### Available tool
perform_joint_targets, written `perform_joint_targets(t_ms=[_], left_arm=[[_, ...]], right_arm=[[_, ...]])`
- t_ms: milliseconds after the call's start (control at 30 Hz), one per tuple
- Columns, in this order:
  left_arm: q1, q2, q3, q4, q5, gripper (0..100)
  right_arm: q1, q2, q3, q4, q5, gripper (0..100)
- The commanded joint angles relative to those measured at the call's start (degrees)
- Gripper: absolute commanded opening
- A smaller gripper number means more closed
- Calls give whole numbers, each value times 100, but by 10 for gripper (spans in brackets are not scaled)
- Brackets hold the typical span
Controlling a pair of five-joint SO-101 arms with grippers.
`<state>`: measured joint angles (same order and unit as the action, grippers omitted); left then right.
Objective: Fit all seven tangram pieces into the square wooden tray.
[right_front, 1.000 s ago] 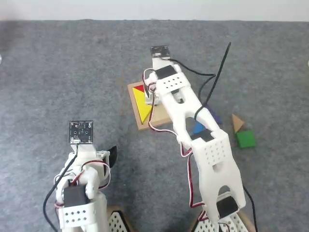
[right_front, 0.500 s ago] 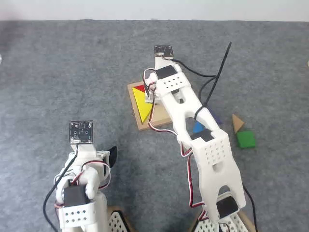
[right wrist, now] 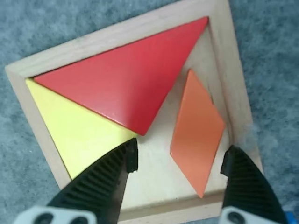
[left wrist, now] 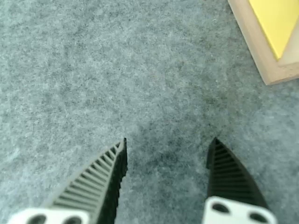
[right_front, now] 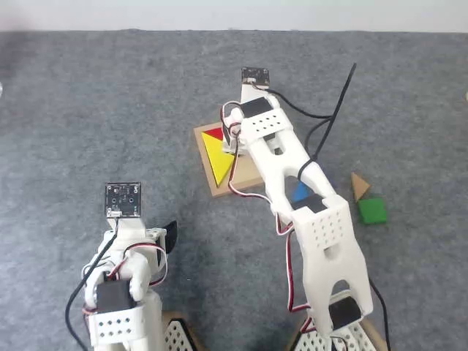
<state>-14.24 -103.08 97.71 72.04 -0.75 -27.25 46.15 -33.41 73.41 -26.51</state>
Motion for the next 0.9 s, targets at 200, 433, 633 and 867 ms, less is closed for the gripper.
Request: perform_joint_targets(t_ms=[200,433,633,867], left_arm=[[0,-123,-127,26,44,271],[0,-123,-127,26,44,271],[0,-123,-127,26,44,271],[0,-123,-127,26,44,271]], right_arm=[[312,-312,-176,48,-26,310],[479,-646,-176,48,-26,310],[593,-637,-149,40,-18,310],[637,-277,-149,-233,176,310]])
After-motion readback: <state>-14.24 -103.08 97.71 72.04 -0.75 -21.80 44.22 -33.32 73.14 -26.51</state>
